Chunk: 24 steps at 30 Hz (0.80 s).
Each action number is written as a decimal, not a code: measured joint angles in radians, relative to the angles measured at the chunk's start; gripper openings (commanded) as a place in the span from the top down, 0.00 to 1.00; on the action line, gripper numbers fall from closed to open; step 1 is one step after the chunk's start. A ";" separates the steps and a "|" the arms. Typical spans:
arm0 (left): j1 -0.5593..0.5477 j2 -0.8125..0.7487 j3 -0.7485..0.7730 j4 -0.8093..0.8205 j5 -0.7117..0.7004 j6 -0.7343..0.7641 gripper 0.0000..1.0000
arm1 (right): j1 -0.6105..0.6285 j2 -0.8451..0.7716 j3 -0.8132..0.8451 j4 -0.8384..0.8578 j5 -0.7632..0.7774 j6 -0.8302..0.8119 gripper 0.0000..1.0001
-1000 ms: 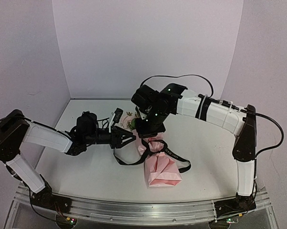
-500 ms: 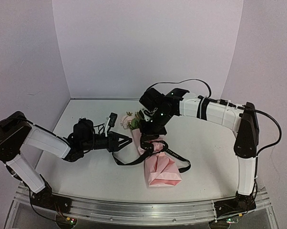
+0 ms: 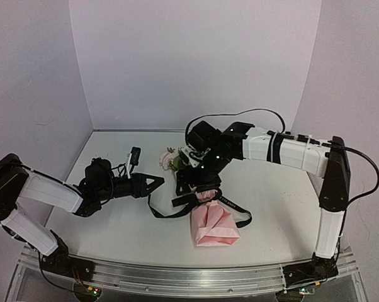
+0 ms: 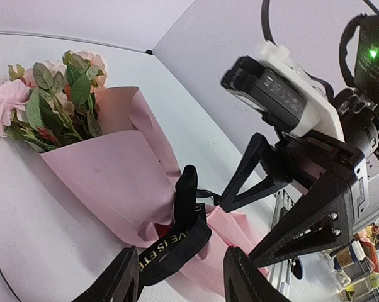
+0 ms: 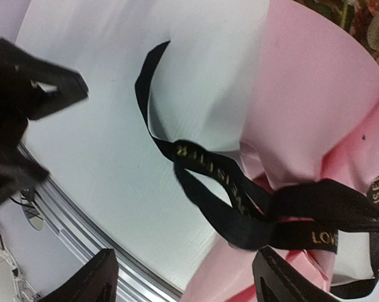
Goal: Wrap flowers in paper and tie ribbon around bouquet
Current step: Cross the half-tied ribbon over the folded bouquet.
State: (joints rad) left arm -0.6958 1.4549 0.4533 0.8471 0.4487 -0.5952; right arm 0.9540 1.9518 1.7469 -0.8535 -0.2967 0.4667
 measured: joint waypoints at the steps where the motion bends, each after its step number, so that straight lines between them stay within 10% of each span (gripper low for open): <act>1: 0.002 -0.008 0.010 -0.017 -0.006 0.000 0.52 | -0.002 -0.036 -0.036 0.002 0.016 -0.004 0.12; 18: 0.003 0.086 0.330 -0.315 0.057 0.019 0.60 | -0.040 -0.383 -0.783 0.287 0.165 0.250 0.49; 24: 0.003 0.105 0.340 -0.397 0.079 0.022 0.62 | 0.076 -0.306 -0.716 0.410 0.165 0.329 0.39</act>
State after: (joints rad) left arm -0.6930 1.5600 0.7933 0.4503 0.5272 -0.5737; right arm 1.0297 1.6461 1.0312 -0.4435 -0.1314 0.7955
